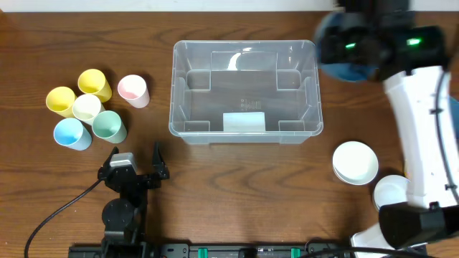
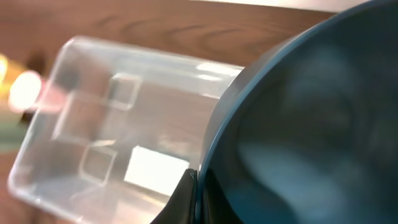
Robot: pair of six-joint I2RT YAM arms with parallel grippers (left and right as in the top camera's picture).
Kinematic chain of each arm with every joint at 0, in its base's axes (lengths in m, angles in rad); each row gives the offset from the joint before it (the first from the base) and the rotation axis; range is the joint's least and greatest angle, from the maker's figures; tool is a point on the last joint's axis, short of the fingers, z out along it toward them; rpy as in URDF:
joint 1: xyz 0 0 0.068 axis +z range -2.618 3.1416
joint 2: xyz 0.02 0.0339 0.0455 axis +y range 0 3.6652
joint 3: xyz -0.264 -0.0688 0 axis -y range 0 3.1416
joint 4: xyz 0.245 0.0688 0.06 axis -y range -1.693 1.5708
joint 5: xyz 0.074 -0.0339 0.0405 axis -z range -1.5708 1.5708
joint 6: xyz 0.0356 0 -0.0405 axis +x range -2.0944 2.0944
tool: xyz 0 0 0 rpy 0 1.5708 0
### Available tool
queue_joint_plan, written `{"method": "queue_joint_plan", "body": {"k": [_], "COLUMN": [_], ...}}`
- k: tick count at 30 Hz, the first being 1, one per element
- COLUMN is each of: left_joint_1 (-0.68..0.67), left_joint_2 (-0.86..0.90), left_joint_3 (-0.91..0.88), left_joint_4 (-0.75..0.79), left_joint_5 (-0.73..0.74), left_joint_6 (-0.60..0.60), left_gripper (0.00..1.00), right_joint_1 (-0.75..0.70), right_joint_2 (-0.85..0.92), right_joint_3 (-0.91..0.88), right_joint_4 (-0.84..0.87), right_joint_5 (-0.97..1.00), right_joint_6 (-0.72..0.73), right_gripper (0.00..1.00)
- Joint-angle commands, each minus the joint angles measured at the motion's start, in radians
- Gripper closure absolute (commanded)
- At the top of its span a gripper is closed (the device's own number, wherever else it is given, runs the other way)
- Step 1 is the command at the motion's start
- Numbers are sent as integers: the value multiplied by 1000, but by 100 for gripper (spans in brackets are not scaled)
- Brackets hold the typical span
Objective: Pack container
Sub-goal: 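Carry the blue bowl over the clear bin and lower it inside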
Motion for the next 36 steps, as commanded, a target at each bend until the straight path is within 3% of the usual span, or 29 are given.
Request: {"method": "queue_joint_plan", "body": {"k": [1,6,13,36], "left_joint_1": [3,3,3,3], "left_joint_2": [0,0,0,0], "left_joint_3": [-29,-29,-29,-29], "left_joint_4": [-23,-23,-23,-23], "left_joint_5": [-1,-1,-1,-1], "left_joint_6": [3,3,3,3], "left_gripper": [2,2,2,2], "right_joint_1": [126,274,364,386], "right_joint_2": [16,87,229,497], "right_joint_3": [11,11,11,10], "right_joint_4": [3,20,65,145], "right_joint_5": [130,269,304,407], "right_joint_6": [-72,-60,-56,-65], "right_gripper": [99,99,99,99]}}
